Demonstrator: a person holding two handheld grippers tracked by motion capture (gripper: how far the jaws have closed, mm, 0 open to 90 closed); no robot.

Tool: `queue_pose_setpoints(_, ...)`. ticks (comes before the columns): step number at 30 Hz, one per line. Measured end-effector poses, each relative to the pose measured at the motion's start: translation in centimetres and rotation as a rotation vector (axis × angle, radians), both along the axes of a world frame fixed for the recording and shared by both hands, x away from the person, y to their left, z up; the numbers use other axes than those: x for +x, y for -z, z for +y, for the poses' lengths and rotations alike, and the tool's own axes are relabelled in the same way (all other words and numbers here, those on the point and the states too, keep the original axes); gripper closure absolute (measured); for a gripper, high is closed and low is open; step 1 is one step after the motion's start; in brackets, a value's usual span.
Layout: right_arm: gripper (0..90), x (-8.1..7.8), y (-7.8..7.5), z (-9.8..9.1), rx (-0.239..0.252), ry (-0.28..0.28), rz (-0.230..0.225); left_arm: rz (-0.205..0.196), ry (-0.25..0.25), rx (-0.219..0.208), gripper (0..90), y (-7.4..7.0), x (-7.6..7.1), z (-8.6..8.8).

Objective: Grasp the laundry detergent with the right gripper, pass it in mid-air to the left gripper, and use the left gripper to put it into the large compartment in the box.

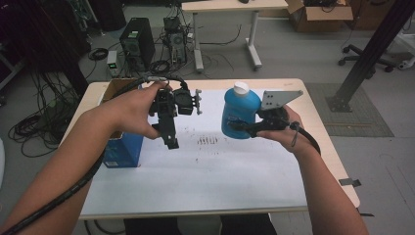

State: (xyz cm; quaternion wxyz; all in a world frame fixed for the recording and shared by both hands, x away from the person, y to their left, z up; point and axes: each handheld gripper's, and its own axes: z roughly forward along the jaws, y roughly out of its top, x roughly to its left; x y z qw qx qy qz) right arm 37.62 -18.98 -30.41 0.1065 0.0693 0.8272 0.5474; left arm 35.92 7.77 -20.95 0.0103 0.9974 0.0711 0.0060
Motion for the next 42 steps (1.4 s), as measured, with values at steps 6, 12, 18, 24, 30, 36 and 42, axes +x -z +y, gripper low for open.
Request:
queue_pose_setpoints(6, 45.4, -0.5, 0.5, 0.4, -0.019, -0.085, 0.003, -0.007, 0.006, -0.006, 0.2, -0.6, 0.1, -0.3)
queue_pose_setpoints(12, 45.4, -0.7, 2.0, 1.4, -0.025, -0.151, 0.029, -0.01, 0.021, -0.005, 0.2, -0.9, 0.0, -0.6)
queue_pose_setpoints(18, 45.4, -0.9, 3.4, 2.4, -0.039, -0.198, 0.057, -0.012, 0.029, 0.002, 0.2, -1.0, -0.1, -0.7)
queue_pose_setpoints(24, 45.4, -1.2, 4.8, 3.8, -0.03, -0.238, 0.082, -0.01, 0.041, -0.002, 0.2, -0.9, -0.3, -1.0)
queue_pose_setpoints(30, 45.4, -1.2, 5.7, 4.8, -0.026, -0.249, 0.091, -0.003, 0.05, 0.0, 0.2, -0.7, -0.5, -1.4)
queue_pose_setpoints(36, 45.3, -1.1, 6.4, 6.2, -0.01, -0.262, 0.101, 0.006, 0.06, -0.001, 0.2, -0.3, -0.6, -2.0)
queue_pose_setpoints(42, 45.2, -1.1, 7.1, 7.3, -0.004, -0.267, 0.104, 0.015, 0.068, 0.0, 0.2, 0.5, -0.7, -2.2)
